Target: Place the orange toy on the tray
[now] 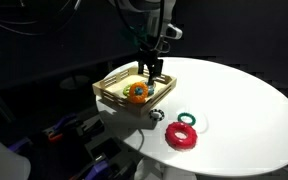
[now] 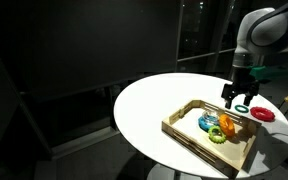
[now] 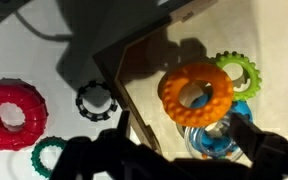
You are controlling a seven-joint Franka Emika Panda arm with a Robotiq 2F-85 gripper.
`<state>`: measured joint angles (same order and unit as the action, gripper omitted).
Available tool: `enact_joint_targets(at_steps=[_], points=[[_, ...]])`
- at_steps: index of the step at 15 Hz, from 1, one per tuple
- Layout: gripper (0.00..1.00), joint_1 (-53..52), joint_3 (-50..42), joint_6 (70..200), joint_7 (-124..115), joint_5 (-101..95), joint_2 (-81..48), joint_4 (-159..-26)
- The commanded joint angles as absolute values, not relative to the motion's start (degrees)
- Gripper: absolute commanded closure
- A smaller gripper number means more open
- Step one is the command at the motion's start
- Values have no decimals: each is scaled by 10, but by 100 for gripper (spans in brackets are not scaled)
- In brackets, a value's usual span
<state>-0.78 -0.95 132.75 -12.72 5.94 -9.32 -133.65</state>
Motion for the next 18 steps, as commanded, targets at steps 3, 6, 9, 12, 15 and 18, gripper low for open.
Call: enact_joint_targets(at_steps=[3,6,9,12,15,18], points=[[1,12,-24,1207,-108,45,-44,-1309],[0,20,-33,1133,-106,19,-22,-1283],[0,28,-39,1070,-93,-4,2,-1259],[0,36,-43,1010,-73,-19,26,-1232],[0,43,-48,970,-57,-20,54,-1208],[0,49,-53,949,-45,-17,81,-1189]])
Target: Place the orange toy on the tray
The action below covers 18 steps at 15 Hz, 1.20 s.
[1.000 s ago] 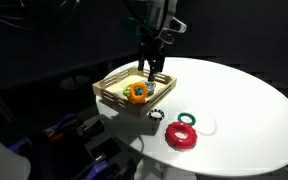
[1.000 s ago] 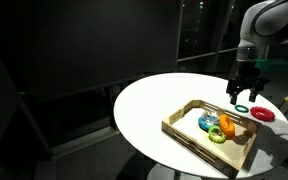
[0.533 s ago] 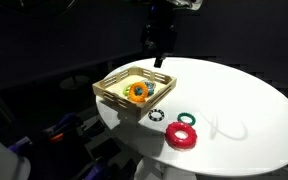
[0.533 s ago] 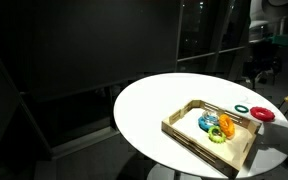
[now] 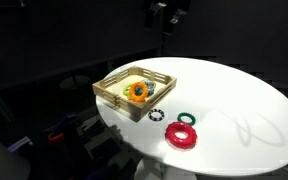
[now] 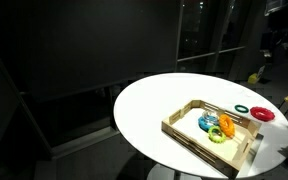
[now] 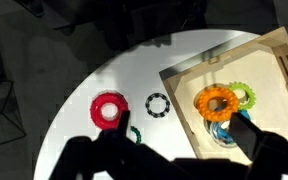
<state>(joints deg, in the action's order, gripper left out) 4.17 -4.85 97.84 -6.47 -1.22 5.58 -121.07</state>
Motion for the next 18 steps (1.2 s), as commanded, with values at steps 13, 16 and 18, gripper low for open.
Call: enact_joint_targets(at_steps=[13,16,18], points=[[0,57,-54,1001,-58,-12,161,-1178],[0,57,-54,1001,-58,-12,161,-1180],[0,57,-54,1001,-58,-12,160,-1180]])
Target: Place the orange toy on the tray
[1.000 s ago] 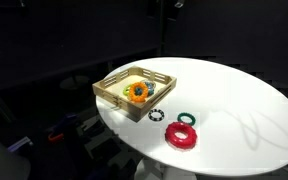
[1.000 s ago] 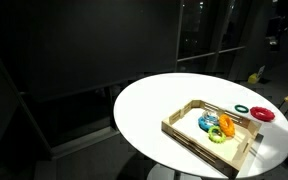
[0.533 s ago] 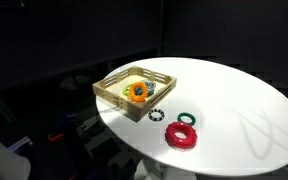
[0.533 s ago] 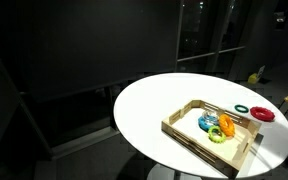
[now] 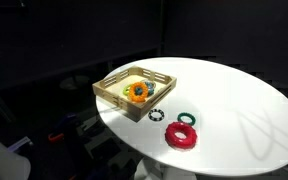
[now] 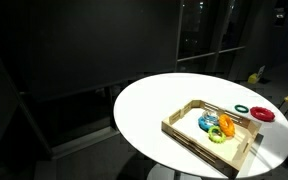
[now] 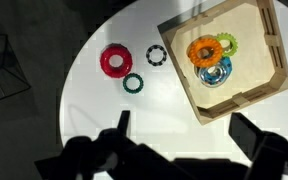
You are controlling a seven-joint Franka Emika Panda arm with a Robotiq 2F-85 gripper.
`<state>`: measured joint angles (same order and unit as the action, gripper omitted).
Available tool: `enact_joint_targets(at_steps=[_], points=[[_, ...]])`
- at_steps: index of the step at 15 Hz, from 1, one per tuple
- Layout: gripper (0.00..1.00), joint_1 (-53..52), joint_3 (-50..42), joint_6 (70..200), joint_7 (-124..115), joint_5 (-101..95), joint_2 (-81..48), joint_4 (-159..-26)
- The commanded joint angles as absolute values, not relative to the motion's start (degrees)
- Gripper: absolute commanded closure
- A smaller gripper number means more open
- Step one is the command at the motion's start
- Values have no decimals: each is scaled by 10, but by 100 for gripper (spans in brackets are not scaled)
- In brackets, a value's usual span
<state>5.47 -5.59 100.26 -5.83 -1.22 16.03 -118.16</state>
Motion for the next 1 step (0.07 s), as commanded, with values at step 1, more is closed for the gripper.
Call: enact_joint_targets(at_steps=[1], points=[[0,57,-54,1001,-58,-12,160,-1180]])
